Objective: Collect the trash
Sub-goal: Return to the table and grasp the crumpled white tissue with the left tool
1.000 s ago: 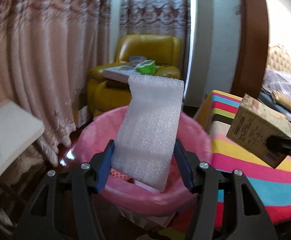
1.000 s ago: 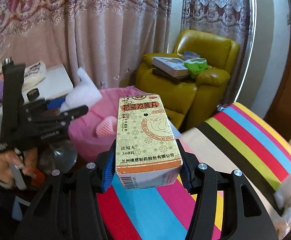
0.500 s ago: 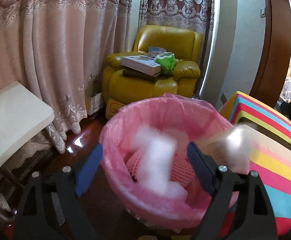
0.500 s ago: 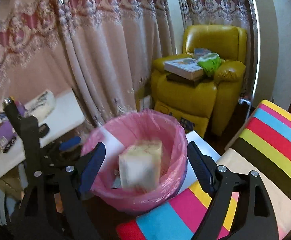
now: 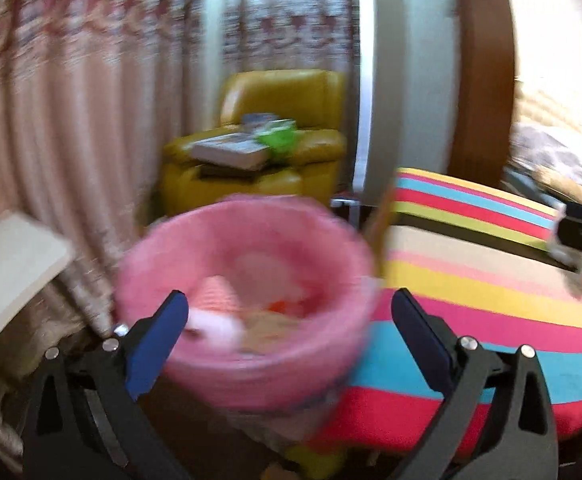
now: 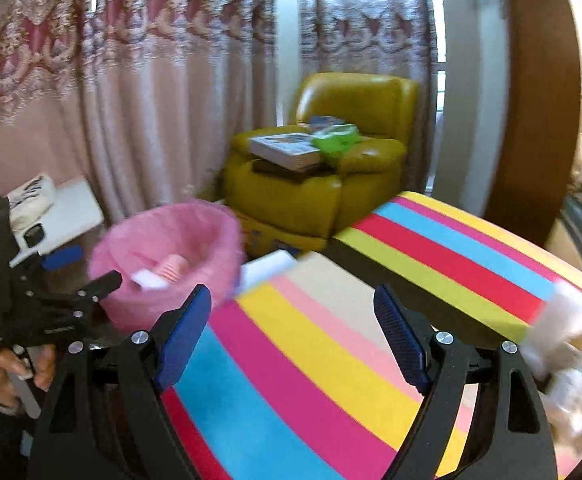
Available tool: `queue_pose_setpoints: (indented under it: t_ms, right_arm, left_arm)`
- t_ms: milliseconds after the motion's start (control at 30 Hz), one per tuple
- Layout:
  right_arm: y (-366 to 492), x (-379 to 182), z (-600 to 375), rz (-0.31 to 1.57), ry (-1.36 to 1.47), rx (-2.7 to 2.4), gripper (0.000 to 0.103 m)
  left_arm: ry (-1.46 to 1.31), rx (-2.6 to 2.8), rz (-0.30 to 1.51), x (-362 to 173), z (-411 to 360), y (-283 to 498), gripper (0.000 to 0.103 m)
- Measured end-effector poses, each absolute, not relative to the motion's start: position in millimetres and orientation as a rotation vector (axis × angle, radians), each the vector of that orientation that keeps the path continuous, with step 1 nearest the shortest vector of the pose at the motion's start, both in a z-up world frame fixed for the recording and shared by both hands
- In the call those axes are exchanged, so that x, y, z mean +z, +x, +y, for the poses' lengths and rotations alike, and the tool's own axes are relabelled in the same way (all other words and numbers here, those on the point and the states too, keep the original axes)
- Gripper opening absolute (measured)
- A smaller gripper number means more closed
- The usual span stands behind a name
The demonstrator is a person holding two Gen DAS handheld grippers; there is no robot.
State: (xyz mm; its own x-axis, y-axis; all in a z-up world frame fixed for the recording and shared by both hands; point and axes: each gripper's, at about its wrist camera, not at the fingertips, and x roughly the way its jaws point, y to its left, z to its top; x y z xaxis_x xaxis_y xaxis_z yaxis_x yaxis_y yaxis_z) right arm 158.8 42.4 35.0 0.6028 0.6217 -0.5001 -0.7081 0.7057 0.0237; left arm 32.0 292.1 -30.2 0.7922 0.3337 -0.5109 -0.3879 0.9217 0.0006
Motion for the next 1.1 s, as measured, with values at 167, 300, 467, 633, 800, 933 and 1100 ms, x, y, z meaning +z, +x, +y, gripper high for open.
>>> queue_pose_setpoints:
  t_ms: [167, 300, 467, 633, 800, 933, 1100]
  right_arm:
    - [167.8, 27.2, -52.0, 0.499, -0.14, 0.597, 0.079]
    - [174.0, 16.6, -127.3, 0.501, -0.089, 0.445, 0.079]
    - [182.8, -4.7, -206.6, 0.537, -0.003, 0.275, 0.079]
    - [190.6, -27.1, -251.8, 0.578, 0.046, 0.204, 0.079]
    - [201.6, -43.1, -264.0, 0.612, 0.078, 0.171, 0.079]
    - [202.9, -42.1, -273.5, 0.59, 0.13, 0.136, 0.079]
    - [202.4, -45.5, -283.6, 0.594, 0.18, 0.129, 0.079]
  left_arm:
    - [-0.056, 0.17, 0.602, -38.9, 206.9, 83.1, 0.098]
    - [0.033, 0.018, 0.667, -54.3, 127.1, 128.4, 0.098]
    - [0.013, -0.108, 0.687, -62.6, 62.6, 167.1, 0.098]
    - [0.018, -0.138, 0.683, -69.2, 22.4, 194.6, 0.098]
    - [-0.025, -0.174, 0.705, -64.6, -8.9, 213.8, 0.098]
    - [-0.004, -0.227, 0.696, -56.9, -31.4, 234.0, 0.096]
    - [-0.02, -0.27, 0.741, -62.8, -54.1, 262.3, 0.074]
